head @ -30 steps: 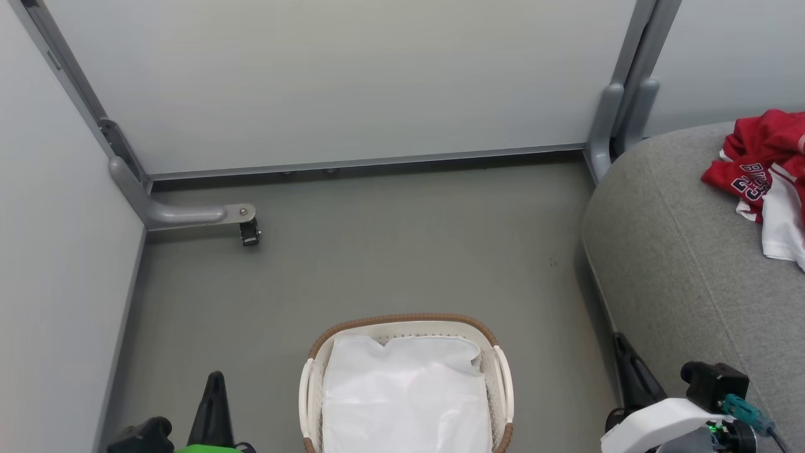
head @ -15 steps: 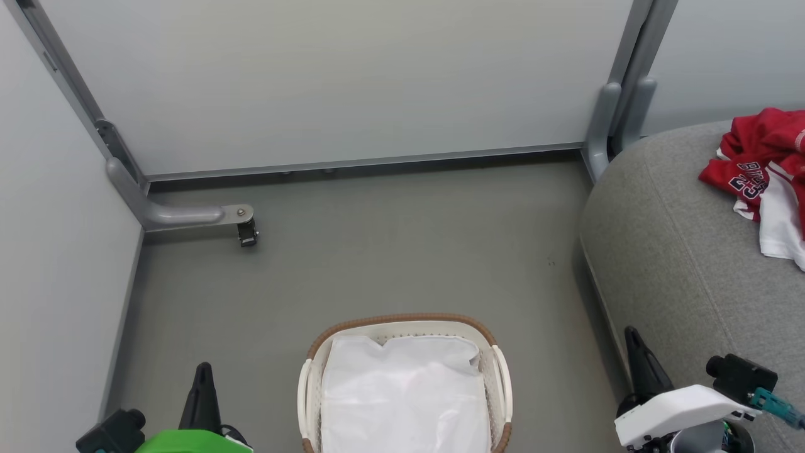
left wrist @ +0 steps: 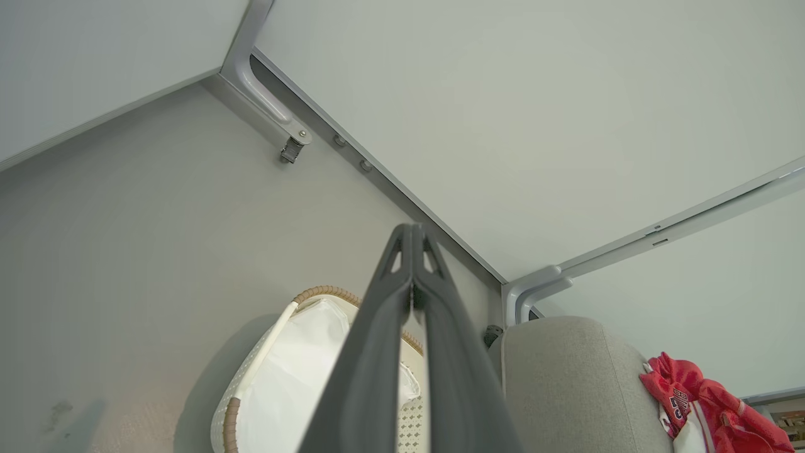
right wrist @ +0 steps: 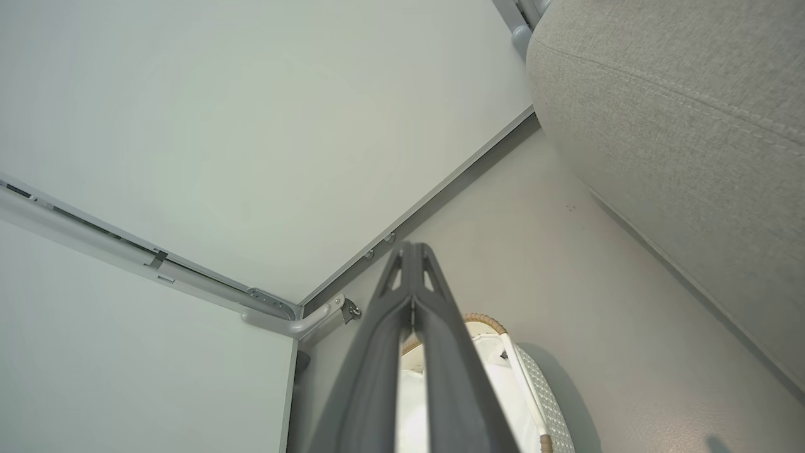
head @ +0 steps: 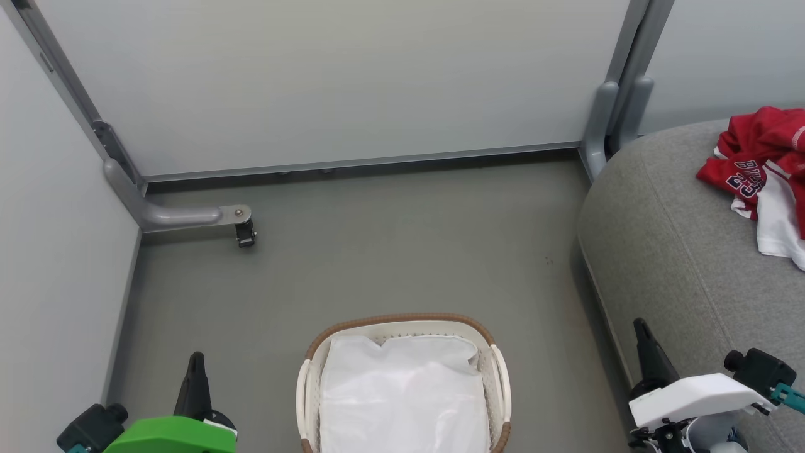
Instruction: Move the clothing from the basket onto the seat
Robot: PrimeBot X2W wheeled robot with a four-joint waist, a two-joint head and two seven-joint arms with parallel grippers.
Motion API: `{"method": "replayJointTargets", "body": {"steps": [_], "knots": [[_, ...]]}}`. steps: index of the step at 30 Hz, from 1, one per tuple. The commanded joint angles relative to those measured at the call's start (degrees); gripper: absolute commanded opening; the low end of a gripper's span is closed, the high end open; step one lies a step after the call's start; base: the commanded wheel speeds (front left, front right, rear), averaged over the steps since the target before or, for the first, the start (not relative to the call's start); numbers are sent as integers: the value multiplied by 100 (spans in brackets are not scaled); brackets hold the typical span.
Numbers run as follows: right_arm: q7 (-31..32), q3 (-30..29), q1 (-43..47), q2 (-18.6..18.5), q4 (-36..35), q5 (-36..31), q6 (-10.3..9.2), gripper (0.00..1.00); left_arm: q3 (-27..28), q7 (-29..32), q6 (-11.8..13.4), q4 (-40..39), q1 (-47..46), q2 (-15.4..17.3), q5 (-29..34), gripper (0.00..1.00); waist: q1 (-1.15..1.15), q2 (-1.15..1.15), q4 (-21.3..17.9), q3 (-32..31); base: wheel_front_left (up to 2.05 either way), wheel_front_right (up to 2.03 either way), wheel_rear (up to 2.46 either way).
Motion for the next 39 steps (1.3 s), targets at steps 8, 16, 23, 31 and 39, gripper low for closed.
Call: {"method": "replayJointTargets", "body": {"steps": [8, 16, 23, 31, 39], "knots": [[176, -100, -180, -60, -99, 686, -2, 0, 132, 171, -88, -84, -263, 42, -636, 0, 0, 0, -16, 2, 0, 0, 0], [313, -166, -210, -65, -113, 1194, -3, 0, 218, 313, -130, -89, -345, 44, -1111, 0, 0, 0, -32, 4, 0, 0, 0], [426, -224, -253, -68, -126, 1618, -3, 0, 282, 431, -165, -93, -417, 46, -1500, 0, 0, 0, -46, 5, 0, 0, 0], [548, -290, -287, -70, -140, 2062, -3, 0, 362, 554, -204, -96, -476, 47, -1914, 0, 0, 0, -62, 7, 0, 0, 0], [666, -346, -311, -70, -150, 2470, -3, 0, 424, 670, -241, -98, -546, 47, -2290, 0, 0, 0, -77, 9, 0, 0, 0]]}}
